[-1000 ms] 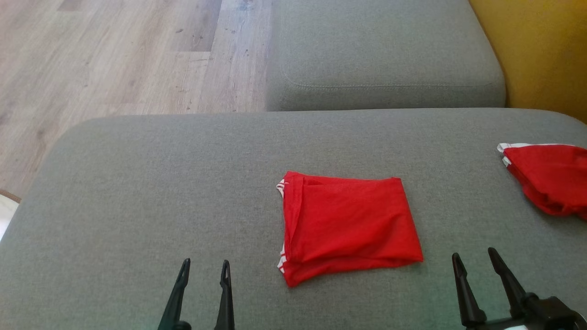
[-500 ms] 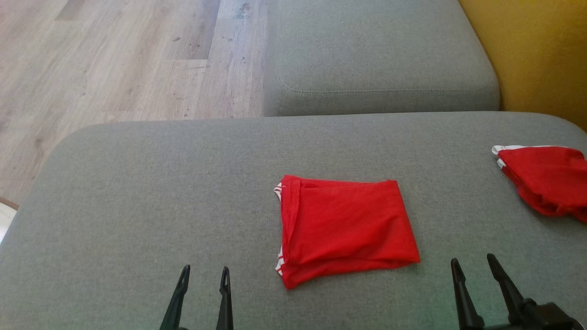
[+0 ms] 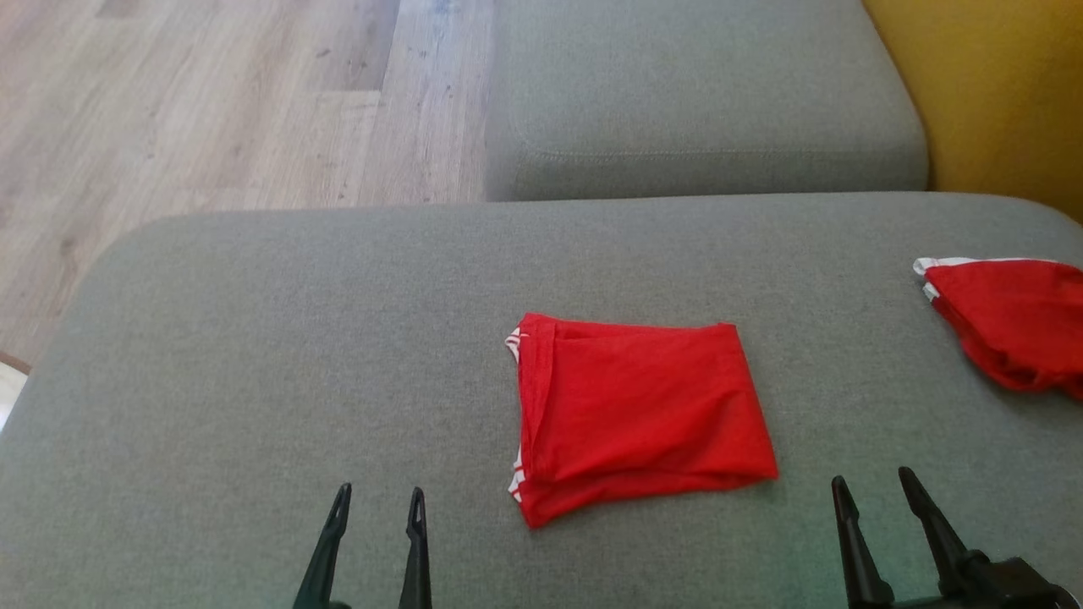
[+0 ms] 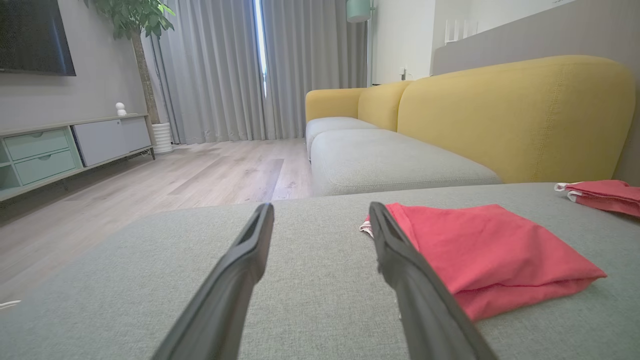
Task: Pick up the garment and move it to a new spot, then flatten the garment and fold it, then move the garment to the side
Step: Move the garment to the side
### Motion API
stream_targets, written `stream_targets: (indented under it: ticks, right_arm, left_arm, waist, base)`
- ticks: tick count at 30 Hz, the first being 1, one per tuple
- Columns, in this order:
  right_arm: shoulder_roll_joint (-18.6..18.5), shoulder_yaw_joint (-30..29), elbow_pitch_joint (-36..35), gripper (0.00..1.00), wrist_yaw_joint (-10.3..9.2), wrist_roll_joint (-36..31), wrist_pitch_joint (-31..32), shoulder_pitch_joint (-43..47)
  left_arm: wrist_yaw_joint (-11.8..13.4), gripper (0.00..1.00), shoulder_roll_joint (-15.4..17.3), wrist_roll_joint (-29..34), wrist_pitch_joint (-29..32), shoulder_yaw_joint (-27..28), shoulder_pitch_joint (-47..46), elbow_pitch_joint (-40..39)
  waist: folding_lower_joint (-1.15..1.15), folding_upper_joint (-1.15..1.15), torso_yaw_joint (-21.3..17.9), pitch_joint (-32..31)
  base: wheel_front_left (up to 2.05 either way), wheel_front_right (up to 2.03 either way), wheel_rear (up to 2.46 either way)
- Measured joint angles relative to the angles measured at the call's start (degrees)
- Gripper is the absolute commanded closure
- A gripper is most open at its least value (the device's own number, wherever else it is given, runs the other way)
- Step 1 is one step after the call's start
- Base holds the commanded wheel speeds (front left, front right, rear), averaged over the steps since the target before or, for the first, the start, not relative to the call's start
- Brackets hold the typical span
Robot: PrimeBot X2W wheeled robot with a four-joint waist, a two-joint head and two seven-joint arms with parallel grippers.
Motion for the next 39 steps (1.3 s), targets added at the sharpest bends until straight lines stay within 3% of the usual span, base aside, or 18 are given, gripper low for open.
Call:
stream_targets:
  ticks: [7,12,20,29,36,37,38,39]
  right_arm:
    - [-0.01,-0.09,-0.09,0.0,0.0,-0.02,0.0,-0.3]
    - [-0.11,-0.02,0.4,0.0,0.0,-0.59,-0.01,-2.27]
    - [-0.88,0.54,7.35,0.0,0.0,0.33,0.04,-9.19]
    - [-2.72,0.9,15.88,0.0,0.0,5.15,12.21,-23.61]
    - [-3.15,7.04,23.01,0.0,0.0,10.32,19.91,-30.44]
    - [-3.21,7.83,23.14,0.36,0.0,10.95,20.05,-30.62]
    - [-3.49,8.36,23.14,0.81,0.0,11.54,20.15,-30.83]
    - [-3.86,8.71,23.13,1.0,0.0,12.0,20.11,-31.09]
  left_arm:
    - [0.16,0.0,-0.12,0.16,0.0,-0.01,-0.15,-0.36]
    - [0.59,0.0,-0.25,-3.09,-0.01,0.13,-0.46,-1.55]
    - [-0.97,0.0,-0.29,-5.19,0.0,-0.19,-2.75,-2.38]
    - [-0.94,0.0,-0.37,-3.98,-0.01,-0.96,-7.79,-3.78]
    - [-1.79,0.0,-0.55,-3.68,-0.01,-2.87,-10.12,-2.69]
    - [-1.79,0.0,-0.55,-3.68,-0.01,-2.97,-10.12,-2.59]
    - [-1.79,0.0,-0.55,-3.68,-0.01,-2.98,-10.12,-2.6]
    - [-1.78,0.0,-0.55,-3.68,-0.01,-2.94,-10.12,-2.64]
  waist:
    - [0.0,0.0,0.18,2.23]
    - [0.0,0.0,0.0,4.35]
    - [0.01,0.0,-0.01,8.34]
    - [0.01,0.0,1.05,14.41]
    - [0.01,0.0,2.96,17.51]
    - [0.0,0.0,3.13,17.74]
    - [0.0,0.0,3.22,17.94]
    - [0.0,0.0,3.21,18.12]
  base:
    - [0.0,0.0,0.0]
    - [0.0,0.0,0.0]
    - [0.0,0.0,0.0]
    - [0.0,0.0,0.0]
    - [0.0,0.0,0.0]
    - [0.0,0.0,0.0]
    - [0.0,0.0,0.0]
    - [0.0,0.0,0.0]
